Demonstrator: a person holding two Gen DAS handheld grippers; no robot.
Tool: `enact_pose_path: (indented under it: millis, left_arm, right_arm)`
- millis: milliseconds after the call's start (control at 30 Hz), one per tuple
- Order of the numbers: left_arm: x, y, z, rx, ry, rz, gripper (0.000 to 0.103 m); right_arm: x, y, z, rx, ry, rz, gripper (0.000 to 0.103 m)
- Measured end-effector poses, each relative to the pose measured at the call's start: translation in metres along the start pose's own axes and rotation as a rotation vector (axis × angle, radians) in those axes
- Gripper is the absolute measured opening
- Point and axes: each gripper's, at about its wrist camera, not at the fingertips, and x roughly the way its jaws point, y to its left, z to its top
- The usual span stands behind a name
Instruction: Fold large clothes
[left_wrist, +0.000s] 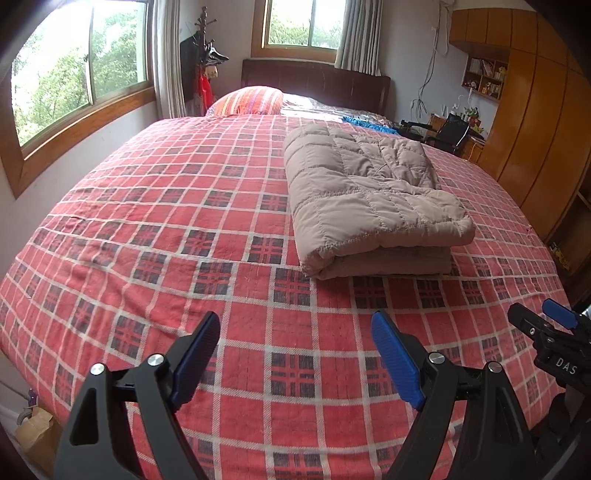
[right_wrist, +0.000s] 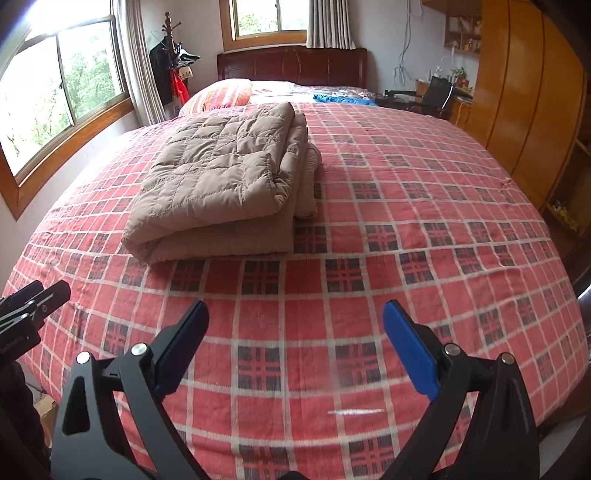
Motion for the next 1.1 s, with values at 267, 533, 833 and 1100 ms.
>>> enact_pose_path:
  millis: [267, 533, 833, 1100]
  left_arm:
    - [-0.018, -0.004, -0.007, 0.015, -0.024, -0.004, 0.084]
    - [-0.025, -0.006, -0.010, 0.017, -0.038, 0.004, 0.084]
    - [-0.026, -0.007, -0.011, 0.018, -0.038, 0.004, 0.084]
    - [-0.026, -0.007, -0.011, 0.019, -0.038, 0.005, 0.084]
  right_arm:
    - [-0.018, 0.004, -0.008, 0.010, -0.019, 0.003, 0.095]
    - [-0.022, 0.002, -0.011, 0.023, -0.024, 0.000, 0.095]
    - [-0.022, 0.003, -0.011, 0.022, -0.025, -0.005, 0.095]
    - [-0.022, 0.005, -0.012, 0.021, -0.023, -0.007, 0.095]
